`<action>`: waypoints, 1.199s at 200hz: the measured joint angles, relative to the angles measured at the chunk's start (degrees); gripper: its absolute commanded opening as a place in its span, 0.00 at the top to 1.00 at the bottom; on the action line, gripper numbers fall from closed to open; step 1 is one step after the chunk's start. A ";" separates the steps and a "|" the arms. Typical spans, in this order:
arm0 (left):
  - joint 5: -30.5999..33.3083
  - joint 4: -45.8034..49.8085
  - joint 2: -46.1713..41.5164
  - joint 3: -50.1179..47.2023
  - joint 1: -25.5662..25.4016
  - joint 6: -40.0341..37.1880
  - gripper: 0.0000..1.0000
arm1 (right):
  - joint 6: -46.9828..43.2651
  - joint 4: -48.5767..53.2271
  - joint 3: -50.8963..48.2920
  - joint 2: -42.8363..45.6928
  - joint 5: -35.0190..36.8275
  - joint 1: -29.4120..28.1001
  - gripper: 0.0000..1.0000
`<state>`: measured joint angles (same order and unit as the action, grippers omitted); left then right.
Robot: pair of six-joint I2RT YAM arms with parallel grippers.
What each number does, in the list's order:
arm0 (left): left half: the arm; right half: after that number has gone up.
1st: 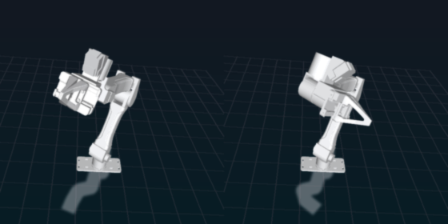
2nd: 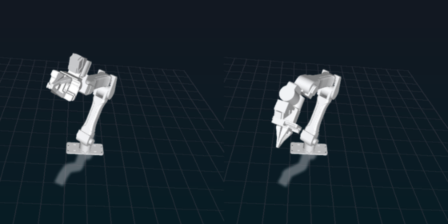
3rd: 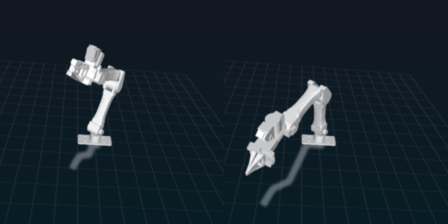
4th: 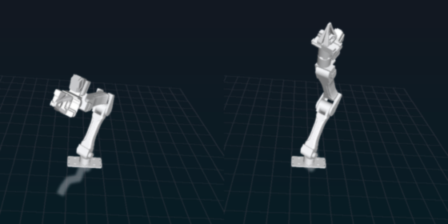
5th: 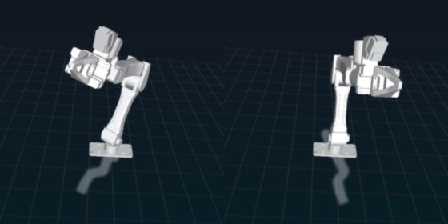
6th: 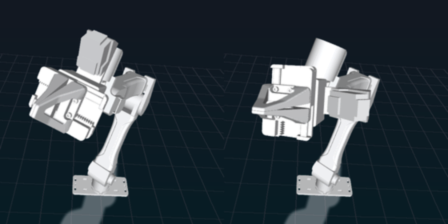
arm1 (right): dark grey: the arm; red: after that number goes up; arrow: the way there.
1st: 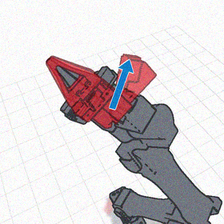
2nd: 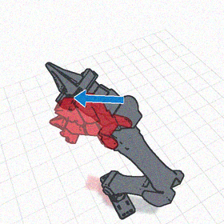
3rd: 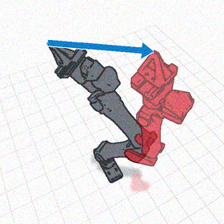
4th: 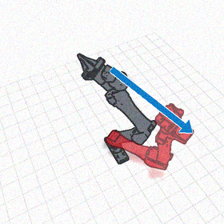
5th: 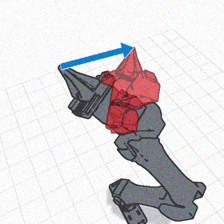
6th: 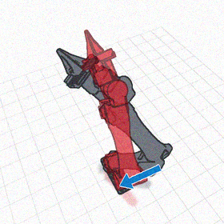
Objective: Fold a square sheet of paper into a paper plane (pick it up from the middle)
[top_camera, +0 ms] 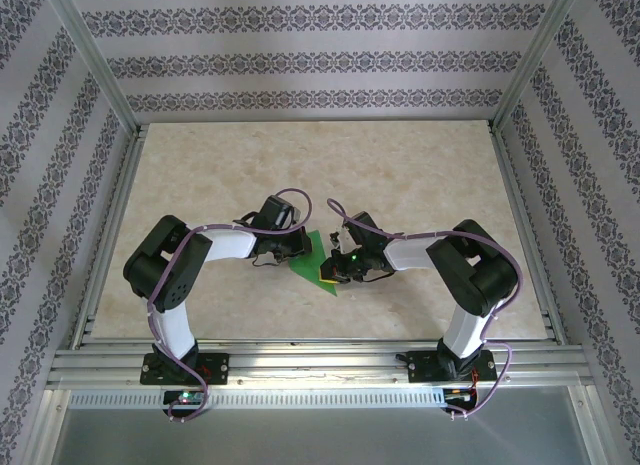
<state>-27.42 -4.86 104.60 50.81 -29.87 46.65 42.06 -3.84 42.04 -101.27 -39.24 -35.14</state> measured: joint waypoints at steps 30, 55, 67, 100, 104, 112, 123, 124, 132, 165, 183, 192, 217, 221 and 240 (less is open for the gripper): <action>-2.23 -4.31 0.55 -1.73 0.59 1.95 0.95 | 0.46 1.29 0.11 0.85 0.94 -0.02 0.96; -3.63 -6.82 1.05 -2.47 0.70 3.21 0.95 | 1.38 3.23 0.11 1.75 1.46 -0.28 0.92; -3.89 -8.09 1.07 -3.06 0.74 3.52 0.96 | 1.73 4.61 0.22 2.36 1.46 -0.28 0.88; -4.52 -9.14 1.09 -3.63 1.05 3.56 0.96 | 2.75 7.48 1.75 5.70 1.99 -0.37 0.83; -4.59 -9.38 1.07 -3.74 1.07 3.56 0.96 | 2.78 7.61 2.27 5.79 1.97 -0.37 0.84; -4.72 -9.57 1.07 -3.87 1.11 3.54 0.96 | 2.78 7.85 3.45 5.77 2.05 -0.37 0.85; -4.79 -9.81 1.07 -3.98 1.11 3.54 0.96 | 2.67 8.00 5.16 5.18 2.32 -0.57 0.89; -4.81 -9.81 1.07 -4.00 1.11 3.54 0.96 | 2.67 8.02 5.27 5.11 2.32 -0.57 0.90; -4.92 -10.03 1.07 -4.09 1.11 3.54 0.96 | 2.82 7.91 6.62 4.15 2.43 -0.81 0.97; -5.18 -10.23 1.07 -4.17 1.33 3.52 0.96 | 3.48 7.96 10.60 -1.73 3.45 -1.77 1.00; -5.35 -10.19 1.07 -4.17 1.40 3.50 0.97 | 3.52 8.02 11.39 -4.17 4.50 -1.90 1.00; -5.35 -10.19 1.07 -4.17 1.40 3.39 0.97 | 3.69 8.20 11.34 -4.81 5.03 -1.90 1.00; -5.38 -10.12 1.07 -4.20 1.49 3.30 0.99 | 4.17 6.05 9.68 -4.57 5.11 -1.90 0.97; -5.38 -10.12 1.07 -4.20 1.49 3.30 0.99 | 4.15 5.29 9.07 -4.35 5.11 -1.90 0.97; -5.51 -10.01 1.01 -4.35 1.57 3.13 1.00 | 4.28 2.75 6.25 -2.82 4.48 -1.88 0.96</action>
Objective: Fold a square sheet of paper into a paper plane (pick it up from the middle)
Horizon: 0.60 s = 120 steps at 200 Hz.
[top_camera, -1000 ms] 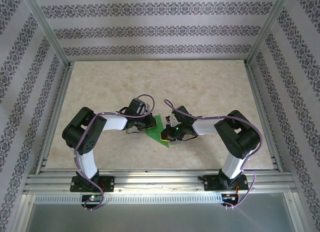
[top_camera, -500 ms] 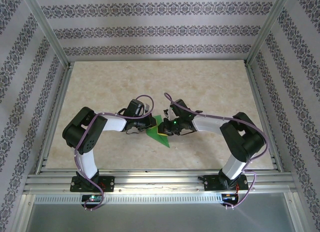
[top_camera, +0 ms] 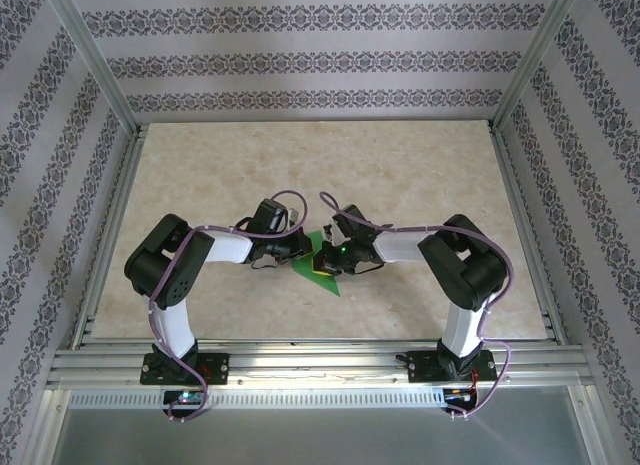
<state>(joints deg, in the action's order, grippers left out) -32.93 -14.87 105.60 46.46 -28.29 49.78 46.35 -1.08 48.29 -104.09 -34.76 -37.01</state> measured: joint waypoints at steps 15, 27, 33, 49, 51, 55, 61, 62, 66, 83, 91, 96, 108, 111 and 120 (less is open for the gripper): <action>-0.55 0.00 -0.22 -0.39 0.35 -0.07 1.00 | 0.02 -0.59 -2.25 1.62 -0.46 0.00 0.96; -1.09 0.07 -0.22 -0.44 0.68 -0.24 1.00 | 0.00 -0.70 -4.13 3.10 -0.66 0.00 0.95; -1.20 0.20 -0.22 -0.44 0.70 -0.26 1.00 | -0.02 -0.70 -5.01 3.80 -0.68 0.00 0.94; -1.27 0.26 -0.22 -0.44 0.79 -0.37 1.00 | -0.28 -0.59 -6.86 5.33 -0.98 0.04 0.94; -1.31 0.28 -0.22 -0.44 0.79 -0.39 1.00 | -0.35 -0.55 -7.10 5.53 -1.03 0.04 0.94; -1.33 0.28 -0.22 -0.44 0.81 -0.44 1.00 | -0.48 -0.61 -7.58 5.90 -1.11 0.04 0.93; -1.38 0.33 -0.22 -0.44 0.83 -0.46 1.00 | -0.70 -0.66 -8.31 6.49 -1.18 0.15 0.93; -1.38 0.35 -0.22 -0.44 0.85 -0.46 1.00 | -0.76 -0.61 -8.48 6.64 -1.22 0.15 0.93; -1.40 0.44 -0.22 -0.42 0.90 -0.48 1.00 | -0.98 -0.55 -8.92 6.99 -1.33 0.15 0.93; -1.53 0.72 -0.22 -0.31 0.94 -0.66 1.00 | -1.81 -0.85 -11.19 8.72 -1.79 0.39 0.94; -1.55 0.76 -0.22 -0.28 0.94 -0.70 1.00 | -2.19 -1.03 -12.39 9.73 -2.16 0.52 0.94; -1.55 0.87 -0.22 -0.22 0.94 -0.72 1.00 | -2.23 -1.14 -13.07 10.27 -2.21 0.63 0.94; -1.55 0.96 -0.22 -0.20 0.94 -0.72 1.00 | -2.16 -1.57 -15.19 12.13 -2.73 0.96 0.95; -1.55 0.98 -0.22 -0.20 0.94 -0.74 1.00 | -2.08 -1.66 -15.91 12.83 -3.04 1.18 0.95; -1.53 1.09 -0.31 -0.20 0.94 -0.87 1.00 | -1.55 -1.51 -17.86 14.93 -3.48 1.62 0.94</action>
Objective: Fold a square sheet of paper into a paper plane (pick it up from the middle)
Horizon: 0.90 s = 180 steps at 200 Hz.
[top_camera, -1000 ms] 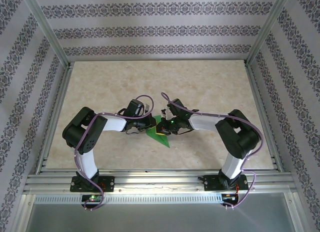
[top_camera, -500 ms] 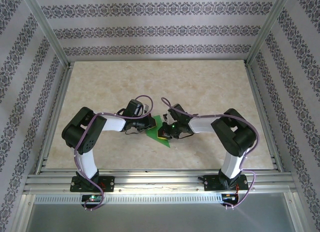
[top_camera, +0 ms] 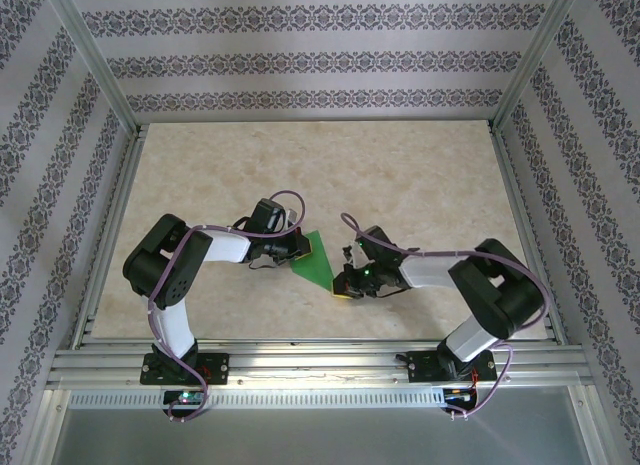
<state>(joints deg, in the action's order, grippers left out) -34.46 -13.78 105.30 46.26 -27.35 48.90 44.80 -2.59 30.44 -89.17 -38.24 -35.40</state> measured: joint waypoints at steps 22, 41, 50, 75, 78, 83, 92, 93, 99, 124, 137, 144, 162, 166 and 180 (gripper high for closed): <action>0.42 0.57 -0.28 0.00 0.20 -0.50 1.00 | 0.50 2.23 -1.66 5.16 -0.48 0.79 0.92; 0.39 0.79 -0.37 -0.02 0.44 -0.68 1.00 | 0.50 2.43 0.92 6.82 -0.35 0.81 0.93; 0.37 0.87 -0.39 -0.02 0.48 -0.68 1.00 | 0.48 2.40 3.32 5.68 -0.33 0.81 0.93; 0.37 0.87 -0.42 -0.02 0.48 -0.68 1.00 | 0.50 1.62 11.74 -2.38 -0.22 0.74 0.94; 0.37 0.87 -0.42 -0.04 0.48 -0.68 1.00 | 0.50 1.44 12.44 -3.23 -0.15 0.72 0.94; 0.37 0.87 -0.42 -0.04 0.48 -0.68 1.00 | 0.57 1.27 13.62 -4.68 -0.09 0.63 0.94; 0.37 0.87 -0.44 -0.04 0.48 -0.70 1.00 | 0.74 1.05 15.02 -6.84 0.09 0.61 0.94; 0.37 0.87 -0.44 -0.04 0.48 -0.70 1.00 | 0.76 1.03 15.08 -6.99 0.09 0.59 0.94; 0.37 0.90 -0.44 -0.04 0.48 -0.70 1.00 | 0.94 1.01 15.63 -8.11 0.37 0.46 0.94; 0.37 0.90 -0.46 -0.07 0.48 -0.90 1.00 | 0.98 1.29 15.63 -10.91 1.07 0.26 0.95; 0.37 0.92 -0.48 -0.07 0.48 -0.94 1.00 | 0.90 1.27 14.43 -11.08 1.31 0.26 0.99; 0.39 0.94 -0.50 -0.07 0.48 -1.09 1.00 | 0.83 1.07 13.46 -11.04 1.33 0.26 1.00; 0.76 1.90 -0.96 -0.13 0.46 -1.33 1.00 | 0.68 -1.68 9.77 -9.73 0.96 0.26 1.00; 0.94 2.25 -1.16 -0.17 0.46 -1.40 1.00 | 0.66 -1.75 8.76 -8.92 0.90 0.26 1.00; 1.31 3.41 -1.53 -0.17 0.46 -1.75 1.00 | 0.68 -2.95 5.07 -6.05 0.94 0.28 1.00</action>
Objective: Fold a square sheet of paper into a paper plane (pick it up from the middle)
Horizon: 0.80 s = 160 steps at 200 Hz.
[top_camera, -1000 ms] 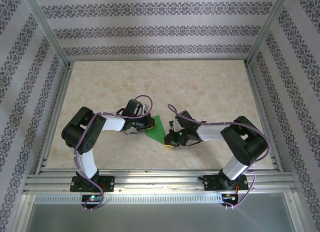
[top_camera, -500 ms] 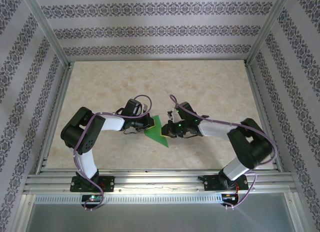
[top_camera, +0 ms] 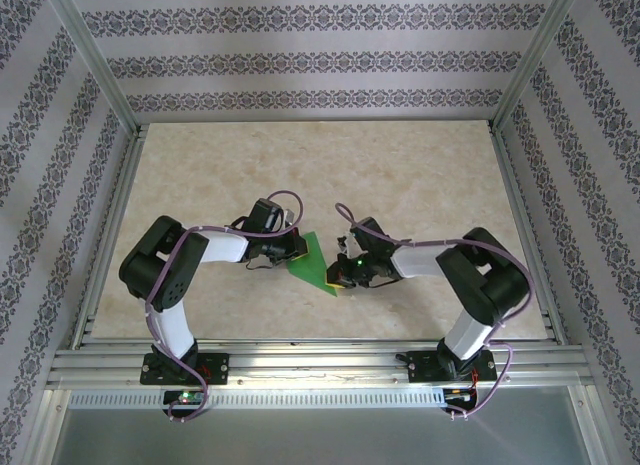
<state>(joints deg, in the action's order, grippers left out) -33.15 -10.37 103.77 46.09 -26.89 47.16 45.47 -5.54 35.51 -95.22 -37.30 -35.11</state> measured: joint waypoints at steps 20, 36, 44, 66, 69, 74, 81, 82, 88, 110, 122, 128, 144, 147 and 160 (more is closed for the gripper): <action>-0.15 0.31 -0.02 0.07 0.02 -0.39 1.00 | 0.04 -1.14 -5.66 5.14 0.37 -0.02 1.00; -0.26 0.31 -0.02 0.04 0.02 -0.44 1.00 | 0.02 -0.55 -9.88 9.73 0.59 -0.02 1.00; -0.26 0.31 -0.02 0.04 0.02 -0.44 0.99 | -0.04 0.55 -11.32 11.82 0.85 -0.02 1.00; -0.28 0.26 -0.02 -0.02 0.02 -0.46 0.99 | -0.42 4.70 -13.05 16.79 1.46 0.00 1.00; -0.31 0.24 -0.02 -0.02 0.02 -0.46 0.99 | -0.42 5.11 -13.05 17.31 1.53 0.00 1.00; -0.28 0.20 -0.07 -0.07 0.02 -0.46 0.99 | -0.42 5.49 -13.03 18.16 1.53 -0.02 1.00; -0.28 0.04 -0.13 -0.22 0.02 -0.46 0.99 | -0.39 5.92 -12.85 19.17 1.60 -0.02 1.00; -0.28 0.02 -0.13 -0.22 0.02 -0.46 0.99 | -0.42 6.10 -12.81 19.37 1.62 -0.02 1.00; -0.28 -0.04 -0.17 -0.28 0.02 -0.46 0.99 | -0.39 6.34 -12.44 19.87 1.64 -0.02 1.00; -0.50 -0.22 -0.17 -0.33 0.02 -0.70 0.99 | -0.35 6.84 -9.18 19.06 1.64 -0.02 1.00; -0.50 -0.20 -0.17 -0.33 0.02 -0.87 0.99 | -0.33 6.38 -6.62 16.85 1.64 -0.02 1.00; -0.50 -0.20 -0.17 -0.33 0.02 -0.87 0.99 | -0.24 6.05 -5.40 15.43 1.62 -0.02 1.00; -0.50 -0.20 -0.17 -0.33 0.02 -0.90 0.99 | -0.15 5.01 -2.01 10.49 1.18 -0.20 1.00; -0.50 -0.20 -0.17 -0.33 0.02 -0.90 0.99 | -0.15 4.87 -1.49 9.70 1.22 -0.26 1.00; -0.50 -0.20 -0.17 -0.33 0.02 -0.92 0.99 | -0.13 4.42 0.55 6.29 0.81 -0.79 1.00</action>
<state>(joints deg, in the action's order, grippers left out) -33.65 -10.57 103.59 45.76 -26.87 46.24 45.34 -1.13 36.05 -88.92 -36.49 -35.90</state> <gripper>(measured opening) 0.038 0.044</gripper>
